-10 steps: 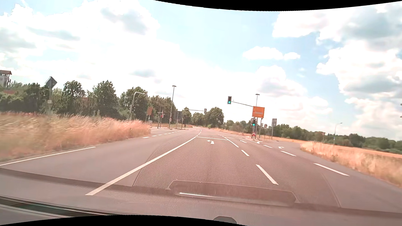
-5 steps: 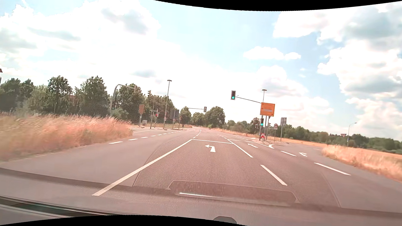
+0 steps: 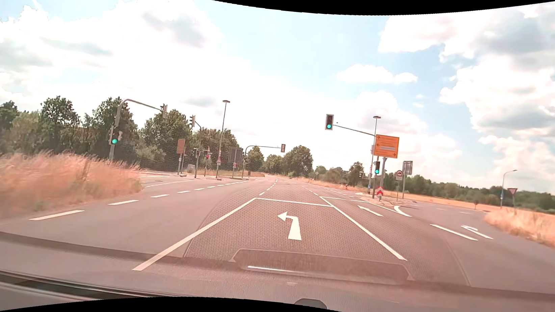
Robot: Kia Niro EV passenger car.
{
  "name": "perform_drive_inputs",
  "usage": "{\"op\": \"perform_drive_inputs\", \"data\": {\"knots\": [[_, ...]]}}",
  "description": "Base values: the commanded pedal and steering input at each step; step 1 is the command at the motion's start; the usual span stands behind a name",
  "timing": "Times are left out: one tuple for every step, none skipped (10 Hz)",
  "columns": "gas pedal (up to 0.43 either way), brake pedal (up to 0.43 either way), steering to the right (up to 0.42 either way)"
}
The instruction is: Follow the waypoints while adhering to traffic rules and regulations
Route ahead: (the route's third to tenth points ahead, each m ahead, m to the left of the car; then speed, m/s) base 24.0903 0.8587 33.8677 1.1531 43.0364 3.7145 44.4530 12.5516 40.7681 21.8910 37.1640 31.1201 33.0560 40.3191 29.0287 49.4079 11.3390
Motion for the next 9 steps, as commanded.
{"op": "perform_drive_inputs", "data": {"knots": [[0.0, 0.213, -0.005], [0.0, 0.213, -0.005], [0.0, 0.213, -0.006], [0.0, 0.22, -0.006], [0.0, 0.22, -0.006], [0.0, 0.226, -0.005], [0.0, 0.226, -0.006], [0.0, 0.226, -0.006], [0.0, 0.232, -0.006]]}}
